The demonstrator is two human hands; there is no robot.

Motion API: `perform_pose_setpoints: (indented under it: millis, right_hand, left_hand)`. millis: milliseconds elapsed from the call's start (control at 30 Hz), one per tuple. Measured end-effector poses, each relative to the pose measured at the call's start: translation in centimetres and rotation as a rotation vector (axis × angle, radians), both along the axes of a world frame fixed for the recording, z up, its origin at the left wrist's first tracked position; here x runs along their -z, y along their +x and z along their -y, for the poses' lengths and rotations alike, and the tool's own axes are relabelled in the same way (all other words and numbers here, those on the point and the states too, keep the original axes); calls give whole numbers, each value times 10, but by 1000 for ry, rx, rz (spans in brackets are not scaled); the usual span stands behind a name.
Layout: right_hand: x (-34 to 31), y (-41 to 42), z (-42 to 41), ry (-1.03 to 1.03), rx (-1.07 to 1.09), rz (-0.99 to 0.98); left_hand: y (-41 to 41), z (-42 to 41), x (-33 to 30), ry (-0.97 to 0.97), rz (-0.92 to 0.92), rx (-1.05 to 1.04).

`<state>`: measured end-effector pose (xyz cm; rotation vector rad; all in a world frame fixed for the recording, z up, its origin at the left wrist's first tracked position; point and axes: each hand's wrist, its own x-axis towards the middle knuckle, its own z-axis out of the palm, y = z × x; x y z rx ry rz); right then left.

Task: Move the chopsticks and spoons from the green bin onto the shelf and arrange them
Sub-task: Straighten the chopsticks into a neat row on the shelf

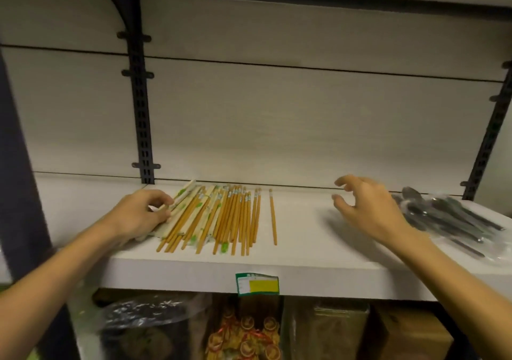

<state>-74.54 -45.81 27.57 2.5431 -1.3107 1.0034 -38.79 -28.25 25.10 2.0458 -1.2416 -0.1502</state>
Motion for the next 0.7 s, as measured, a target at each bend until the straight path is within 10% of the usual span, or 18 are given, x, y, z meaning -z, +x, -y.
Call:
perform_pose_setpoints:
  millis: [700]
  right_hand:
    - [20, 216, -106, 215, -253, -117]
  left_hand:
    - [13, 4, 2, 39, 126, -40]
